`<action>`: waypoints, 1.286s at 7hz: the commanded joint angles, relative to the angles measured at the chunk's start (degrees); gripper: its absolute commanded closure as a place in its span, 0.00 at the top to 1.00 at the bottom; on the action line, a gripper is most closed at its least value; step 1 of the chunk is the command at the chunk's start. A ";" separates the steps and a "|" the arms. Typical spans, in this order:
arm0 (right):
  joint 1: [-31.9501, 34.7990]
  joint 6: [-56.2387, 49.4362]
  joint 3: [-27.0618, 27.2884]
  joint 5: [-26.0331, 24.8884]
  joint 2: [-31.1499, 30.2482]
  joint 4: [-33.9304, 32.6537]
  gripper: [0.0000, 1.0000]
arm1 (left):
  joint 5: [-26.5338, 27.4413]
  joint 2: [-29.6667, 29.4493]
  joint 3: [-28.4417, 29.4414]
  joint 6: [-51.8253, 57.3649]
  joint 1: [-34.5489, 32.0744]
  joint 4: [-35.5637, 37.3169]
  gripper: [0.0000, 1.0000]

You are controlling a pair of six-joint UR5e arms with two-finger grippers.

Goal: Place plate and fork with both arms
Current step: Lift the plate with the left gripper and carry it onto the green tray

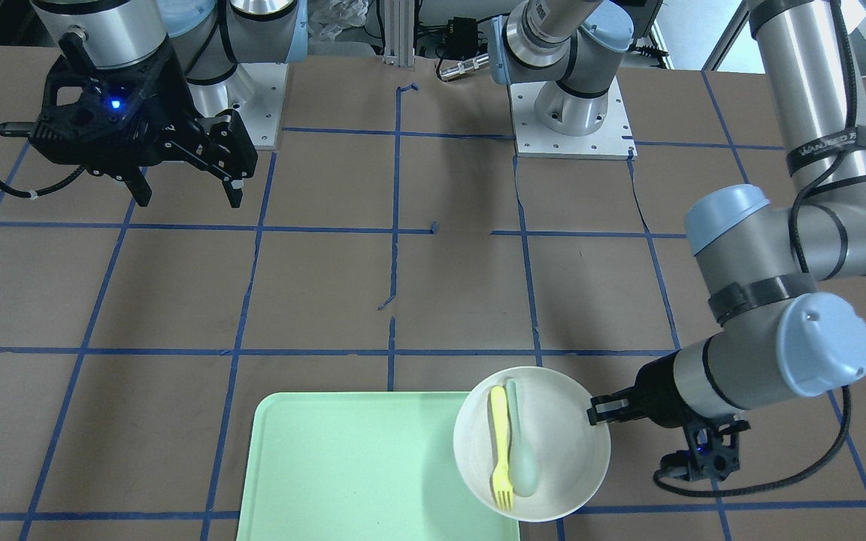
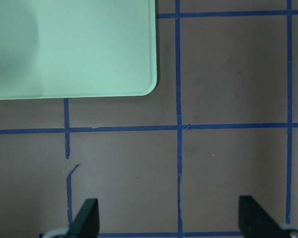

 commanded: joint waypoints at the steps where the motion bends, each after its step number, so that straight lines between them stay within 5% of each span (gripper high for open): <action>1: -0.01 0.00 0.00 0.00 -0.03 0.00 1.00 | -1.70 -5.64 7.88 -2.68 -5.54 -0.45 0.00; 9: -0.01 -0.09 0.00 -0.09 -0.03 0.00 1.00 | -6.45 -15.67 13.62 -1.46 -9.77 2.44 0.00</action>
